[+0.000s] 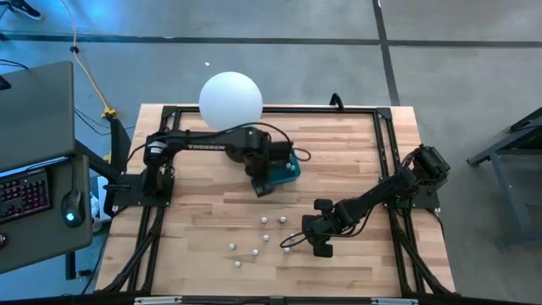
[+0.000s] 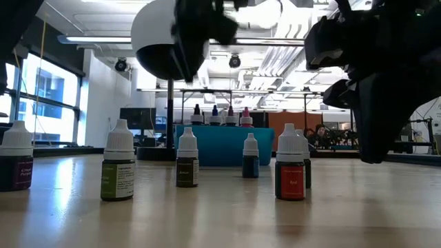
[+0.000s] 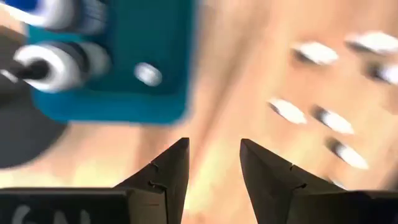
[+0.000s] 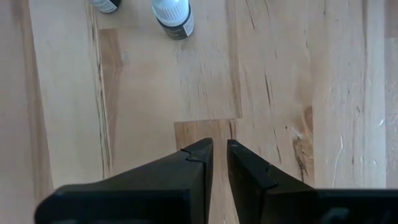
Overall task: Pick & Place food coloring
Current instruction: Put the purple food coloring bottle into the bin
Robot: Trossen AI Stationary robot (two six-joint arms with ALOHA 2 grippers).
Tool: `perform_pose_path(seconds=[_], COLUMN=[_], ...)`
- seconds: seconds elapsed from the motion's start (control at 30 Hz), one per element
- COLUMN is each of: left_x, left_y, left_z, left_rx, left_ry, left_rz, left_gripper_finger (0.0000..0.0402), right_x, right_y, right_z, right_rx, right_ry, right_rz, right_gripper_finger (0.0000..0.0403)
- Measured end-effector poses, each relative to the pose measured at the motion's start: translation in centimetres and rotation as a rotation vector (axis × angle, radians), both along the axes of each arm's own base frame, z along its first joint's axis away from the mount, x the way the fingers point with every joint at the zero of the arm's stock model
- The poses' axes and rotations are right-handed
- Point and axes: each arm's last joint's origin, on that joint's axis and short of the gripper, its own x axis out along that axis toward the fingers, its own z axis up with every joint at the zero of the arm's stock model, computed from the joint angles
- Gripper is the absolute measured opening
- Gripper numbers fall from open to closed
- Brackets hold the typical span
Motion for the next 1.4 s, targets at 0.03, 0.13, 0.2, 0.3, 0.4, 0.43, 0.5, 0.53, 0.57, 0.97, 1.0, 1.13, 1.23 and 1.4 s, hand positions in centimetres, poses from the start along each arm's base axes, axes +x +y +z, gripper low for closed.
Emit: perform_pose_path(seconds=[0.03,0.13,0.2,0.3,0.4,0.43,0.5,0.53,0.57,0.97,1.0,1.13,1.23,1.4], left_x=[-0.2,-1.3,-2.0,-3.3,-5.0,-5.5,-6.6,-7.4,-8.1,-9.9,-9.8,-9.0,-8.5,-8.0], left_y=[-0.7,-3.1,-5.0,-8.3,-12.4,-14.0,-17.0,-18.5,-20.1,-25.3,-24.8,-22.8,-21.6,-20.5], left_z=[1.0,3.3,4.3,5.0,4.4,4.2,3.4,2.9,2.4,-4.3,-4.6,-6.5,-7.9,-9.9], left_rx=[-0.022,-0.048,-0.029,-0.016,0.042,0.053,0.084,0.106,0.124,0.170,0.180,0.153,0.133,0.083], left_ry=[0.001,0.032,0.022,0.004,0.032,0.025,0.021,0.026,0.010,-0.120,-0.102,-0.013,0.008,0.009], left_rz=[-0.022,-0.101,-0.140,-0.205,-0.268,-0.286,-0.296,-0.294,-0.292,-0.360,-0.360,-0.346,-0.347,-0.330], left_gripper_finger=[0.0140,0.0140,0.0140,0.0140,0.0140,0.0140,0.0140,0.0140,0.0140,0.0140,0.0140,0.0140,0.0140,0.0140], right_x=[0.0,-0.3,-0.5,-0.9,-1.2,-1.3,-1.3,-1.3,-1.3,0.0,0.1,0.3,0.3,0.2], right_y=[0.1,0.5,0.9,1.6,2.1,2.3,2.5,2.6,2.6,2.5,2.5,2.6,2.6,2.6], right_z=[0.0,0.0,0.0,0.0,0.0,0.0,0.0,0.0,0.1,0.5,0.5,0.6,0.6,0.6], right_rx=[0.000,-0.001,-0.001,-0.002,-0.002,-0.001,0.001,0.004,0.005,0.097,0.110,0.124,0.123,0.123], right_ry=[0.000,0.000,-0.001,0.000,-0.001,-0.001,-0.006,-0.011,-0.015,-0.103,-0.111,-0.125,-0.123,-0.123], right_rz=[0.003,0.019,0.033,0.056,0.076,0.081,0.088,0.090,0.091,0.041,0.041,0.044,0.045,0.046], right_gripper_finger=[0.0038,0.0036,0.0035,0.0036,0.0036,0.0036,0.0034,0.0033,0.0032,0.0030,0.0029,0.0030,0.0029,0.0030])
